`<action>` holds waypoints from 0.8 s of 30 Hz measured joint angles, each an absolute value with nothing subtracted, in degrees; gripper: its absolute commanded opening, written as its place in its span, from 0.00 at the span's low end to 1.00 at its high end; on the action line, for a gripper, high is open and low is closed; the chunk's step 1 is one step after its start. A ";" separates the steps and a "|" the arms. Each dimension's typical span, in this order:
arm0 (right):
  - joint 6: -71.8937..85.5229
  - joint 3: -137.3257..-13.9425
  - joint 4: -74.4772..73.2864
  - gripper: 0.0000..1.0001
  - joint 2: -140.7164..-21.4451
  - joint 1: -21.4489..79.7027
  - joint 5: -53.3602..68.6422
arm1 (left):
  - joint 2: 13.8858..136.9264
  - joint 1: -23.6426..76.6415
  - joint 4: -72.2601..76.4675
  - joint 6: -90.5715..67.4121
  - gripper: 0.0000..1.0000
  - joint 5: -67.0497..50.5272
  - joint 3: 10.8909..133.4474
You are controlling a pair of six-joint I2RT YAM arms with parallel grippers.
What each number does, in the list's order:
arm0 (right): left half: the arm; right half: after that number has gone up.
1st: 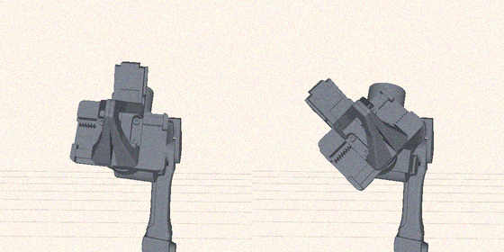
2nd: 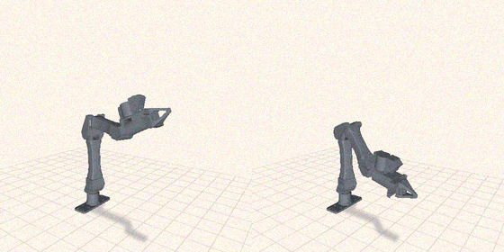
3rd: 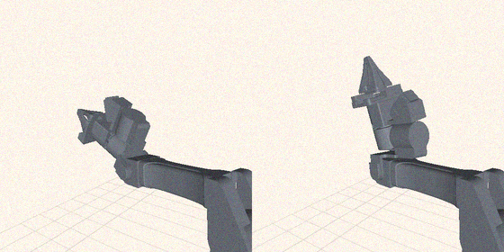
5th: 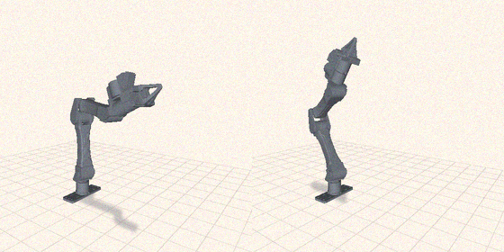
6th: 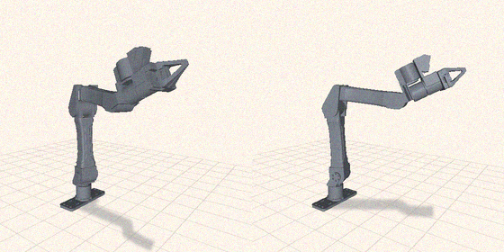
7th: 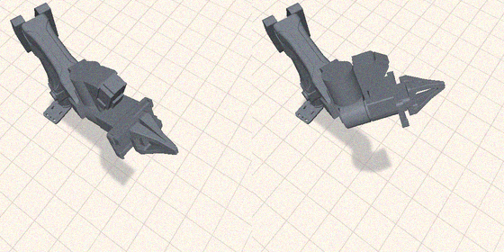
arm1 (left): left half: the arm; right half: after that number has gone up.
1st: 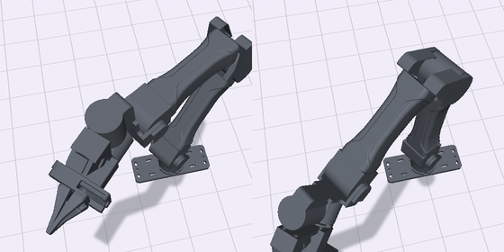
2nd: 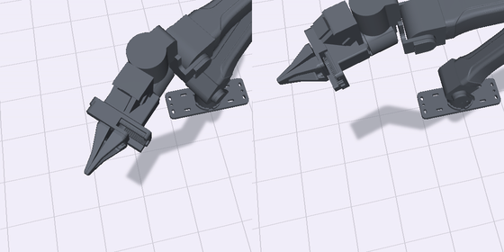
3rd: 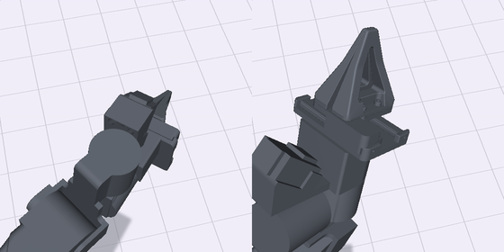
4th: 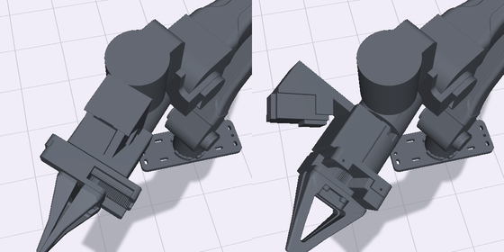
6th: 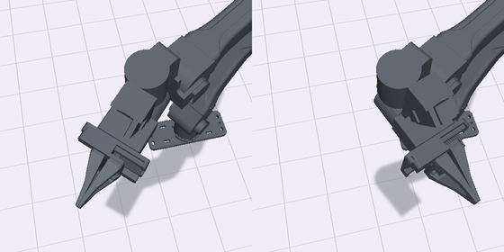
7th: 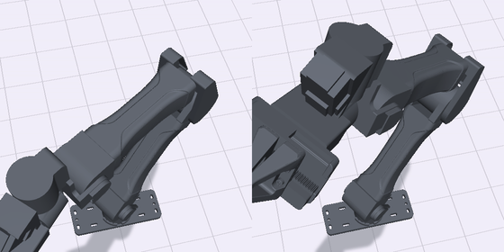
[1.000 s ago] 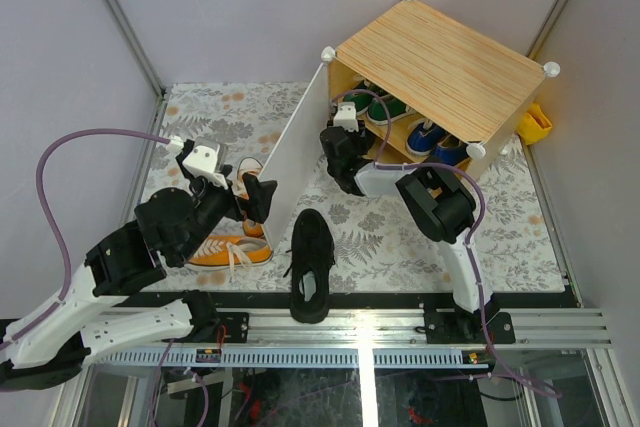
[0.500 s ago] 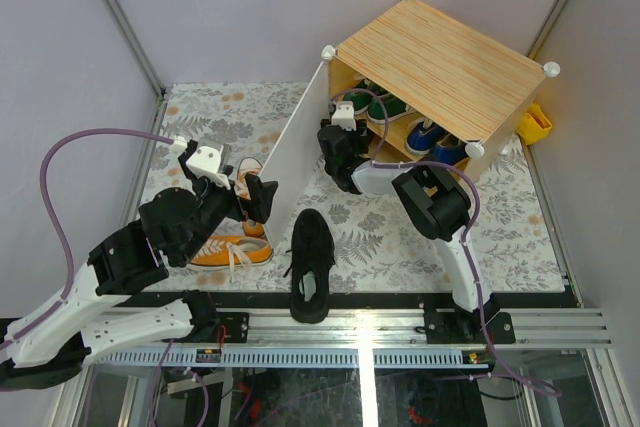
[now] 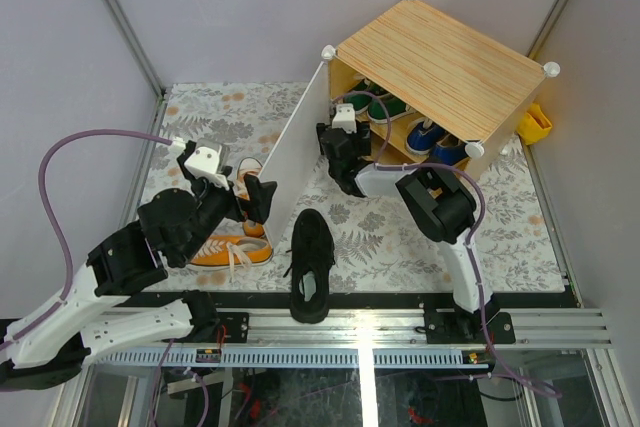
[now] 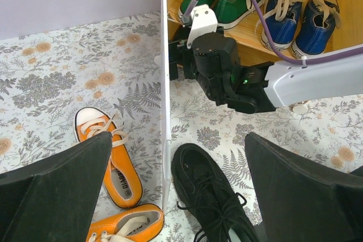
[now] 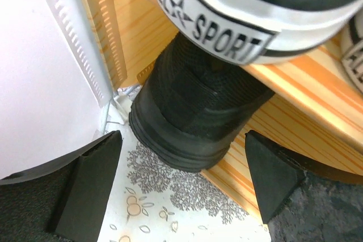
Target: Place and organize the shoes in the shoe cabinet
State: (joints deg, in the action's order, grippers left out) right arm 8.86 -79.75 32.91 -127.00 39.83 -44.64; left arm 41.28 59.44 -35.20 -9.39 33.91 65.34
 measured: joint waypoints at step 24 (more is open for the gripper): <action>16.64 -49.87 6.15 0.92 -78.67 62.52 -32.18 | 42.22 59.44 -35.79 -11.70 1.00 33.19 65.56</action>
State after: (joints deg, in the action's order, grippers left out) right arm 16.64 -49.87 6.15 -78.67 62.52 -32.18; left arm 42.22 59.44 -35.79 -11.70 33.19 65.56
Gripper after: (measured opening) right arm 0.931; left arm 0.996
